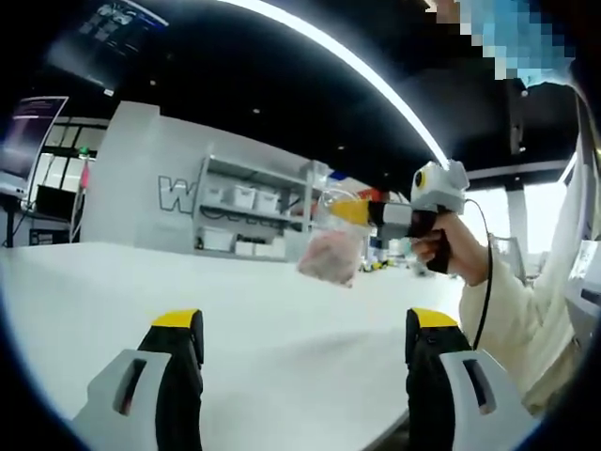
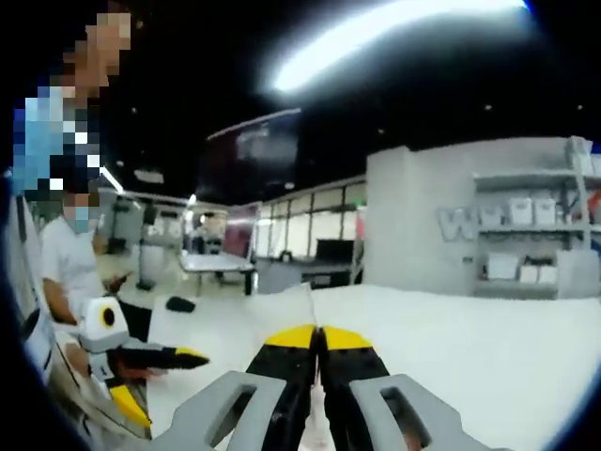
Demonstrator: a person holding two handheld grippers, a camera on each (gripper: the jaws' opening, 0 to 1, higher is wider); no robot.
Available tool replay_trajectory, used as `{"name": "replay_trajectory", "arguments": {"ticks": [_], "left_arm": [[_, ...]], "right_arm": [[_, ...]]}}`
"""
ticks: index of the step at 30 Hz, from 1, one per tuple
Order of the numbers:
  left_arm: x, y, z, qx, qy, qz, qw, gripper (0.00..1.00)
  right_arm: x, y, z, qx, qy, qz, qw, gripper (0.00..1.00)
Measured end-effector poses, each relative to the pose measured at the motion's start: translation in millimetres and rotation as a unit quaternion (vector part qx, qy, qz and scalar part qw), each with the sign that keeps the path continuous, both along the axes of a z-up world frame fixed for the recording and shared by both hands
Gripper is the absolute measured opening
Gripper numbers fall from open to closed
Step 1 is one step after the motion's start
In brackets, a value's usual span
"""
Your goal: Open the resealable bag by pulling the two sides of the seal apart until the entire bag opening is separated and visibly accessible.
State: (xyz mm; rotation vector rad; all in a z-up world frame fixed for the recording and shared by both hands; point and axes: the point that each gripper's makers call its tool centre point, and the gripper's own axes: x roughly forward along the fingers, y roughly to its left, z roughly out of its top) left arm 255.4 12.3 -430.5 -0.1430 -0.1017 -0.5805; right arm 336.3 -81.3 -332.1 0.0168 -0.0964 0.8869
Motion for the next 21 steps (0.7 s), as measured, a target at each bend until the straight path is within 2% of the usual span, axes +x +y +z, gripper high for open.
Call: {"name": "replay_trajectory", "arguments": {"ticks": [12,17,21], "left_arm": [[0.9,0,-0.6,0.000,0.002,0.001,1.0000,0.88],[1.2,1,-1.2,0.002,0.003,0.001,1.0000,0.88],[1.0,0,-0.9,0.001,0.003,0.001,1.0000,0.88]], "right_arm": [[13,0,1.1,0.055,0.049,0.028,0.9969,0.00],[23,-1,-0.4,0.080,0.076,0.039,0.9932,0.00],[26,-1,-2.9,0.079,0.082,0.038,0.9927,0.00]]}}
